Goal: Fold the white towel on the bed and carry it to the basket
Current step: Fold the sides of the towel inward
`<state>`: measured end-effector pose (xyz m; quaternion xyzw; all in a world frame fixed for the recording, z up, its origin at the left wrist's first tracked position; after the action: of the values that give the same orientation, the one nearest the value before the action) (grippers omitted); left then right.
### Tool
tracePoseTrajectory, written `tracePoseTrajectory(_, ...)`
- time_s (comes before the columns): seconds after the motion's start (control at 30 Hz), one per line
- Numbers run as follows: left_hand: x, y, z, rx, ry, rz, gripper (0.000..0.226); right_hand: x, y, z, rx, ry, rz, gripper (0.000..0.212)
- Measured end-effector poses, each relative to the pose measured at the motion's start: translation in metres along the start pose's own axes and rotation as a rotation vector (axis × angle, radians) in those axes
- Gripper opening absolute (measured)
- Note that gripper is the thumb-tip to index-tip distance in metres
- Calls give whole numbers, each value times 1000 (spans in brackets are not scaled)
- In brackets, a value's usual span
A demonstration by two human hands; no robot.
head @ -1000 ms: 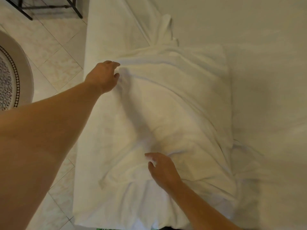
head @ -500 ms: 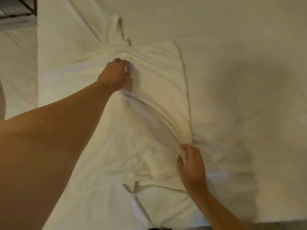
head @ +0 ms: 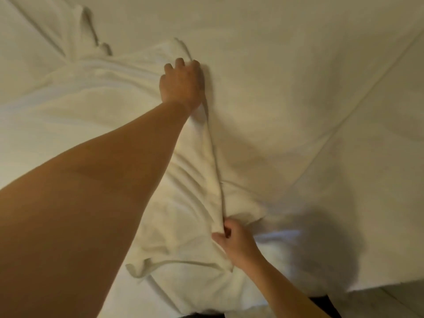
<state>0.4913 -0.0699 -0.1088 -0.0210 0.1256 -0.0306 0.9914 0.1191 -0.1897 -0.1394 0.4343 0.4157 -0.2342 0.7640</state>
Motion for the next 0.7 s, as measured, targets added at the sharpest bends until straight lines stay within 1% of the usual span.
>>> tracePoseTrajectory(0.07, 1, -7, -3, 1, 20, 23, 32, 4, -5, 3, 5, 35, -2, 22)
tracePoseTrajectory(0.2, 9, -4, -1, 14, 47, 112, 34, 7, -11, 7, 108, 56, 0, 37)
tracePoseTrajectory(0.3, 11, -4, 6, 46, 59, 123, 37, 8, -11, 11, 179, 71, 5, 48)
tracePoseTrajectory(0.37, 9, -5, 10, 50, 52, 118, 38, 8, -8, 11, 175, 88, 12, 44)
tracePoseTrajectory(0.47, 7, 1, 14, 29, 27, 124, 41, 9, -9, 8, 74, 116, 37, 24)
tracePoseTrajectory(0.57, 0, 5, 17, -21, -15, 116, 40, 8, -14, 9, 22, 145, 43, 32)
tracePoseTrajectory(0.7, -13, 6, 34, -65, -60, 87, 40, -1, -22, 30, 7, 46, 82, 24)
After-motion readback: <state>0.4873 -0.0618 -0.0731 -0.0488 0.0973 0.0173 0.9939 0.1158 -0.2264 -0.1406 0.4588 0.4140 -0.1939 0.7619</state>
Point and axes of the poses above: each hand's wrist, its own x-axis towards the middle knuckle, its own z-axis out of the back of the hand, y = z × x, the point moved 3 cm from there along x, towards the middle knuckle
